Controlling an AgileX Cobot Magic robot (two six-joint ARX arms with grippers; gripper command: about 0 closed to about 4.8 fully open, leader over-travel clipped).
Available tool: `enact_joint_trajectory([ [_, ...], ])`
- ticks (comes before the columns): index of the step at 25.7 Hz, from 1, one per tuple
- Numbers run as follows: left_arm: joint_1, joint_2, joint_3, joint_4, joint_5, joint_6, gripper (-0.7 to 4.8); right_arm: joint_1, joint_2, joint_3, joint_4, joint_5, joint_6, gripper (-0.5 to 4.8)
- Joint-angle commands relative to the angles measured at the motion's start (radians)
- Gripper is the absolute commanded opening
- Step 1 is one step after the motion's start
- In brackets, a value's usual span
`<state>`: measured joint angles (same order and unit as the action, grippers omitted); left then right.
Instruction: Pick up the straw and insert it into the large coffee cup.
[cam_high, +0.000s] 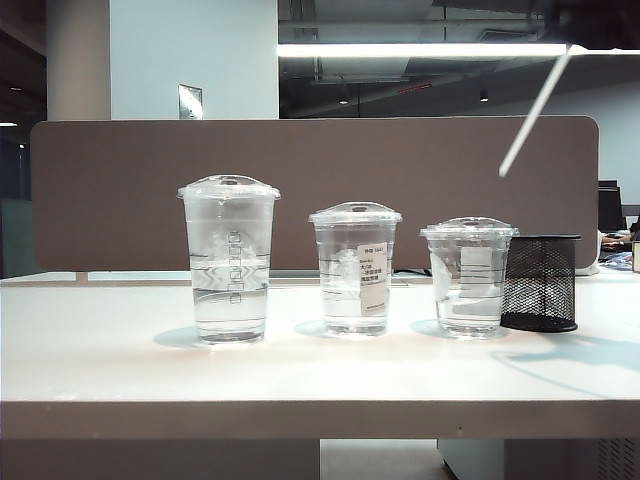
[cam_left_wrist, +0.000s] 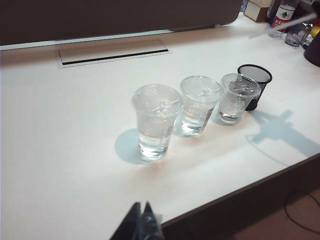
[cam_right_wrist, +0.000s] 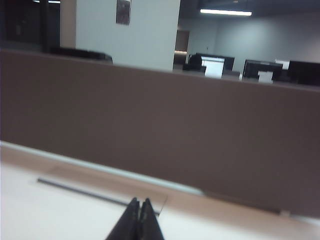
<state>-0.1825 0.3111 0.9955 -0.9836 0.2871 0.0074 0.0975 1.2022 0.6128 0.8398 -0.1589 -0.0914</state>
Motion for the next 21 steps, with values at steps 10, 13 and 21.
enact_joint_trajectory([
  [10,0.000,0.000,0.002,0.014,0.001,0.004,-0.02,0.325,-0.064,0.475,-0.500,-0.217,0.011,-0.01],
  [13,0.000,0.000,0.002,0.013,0.002,0.003,-0.02,0.394,-0.004,0.555,-0.609,-0.217,0.006,-0.01],
  [21,0.000,0.000,0.002,0.013,0.005,0.003,-0.02,0.520,0.208,0.793,-0.929,-0.181,-0.142,-0.01],
])
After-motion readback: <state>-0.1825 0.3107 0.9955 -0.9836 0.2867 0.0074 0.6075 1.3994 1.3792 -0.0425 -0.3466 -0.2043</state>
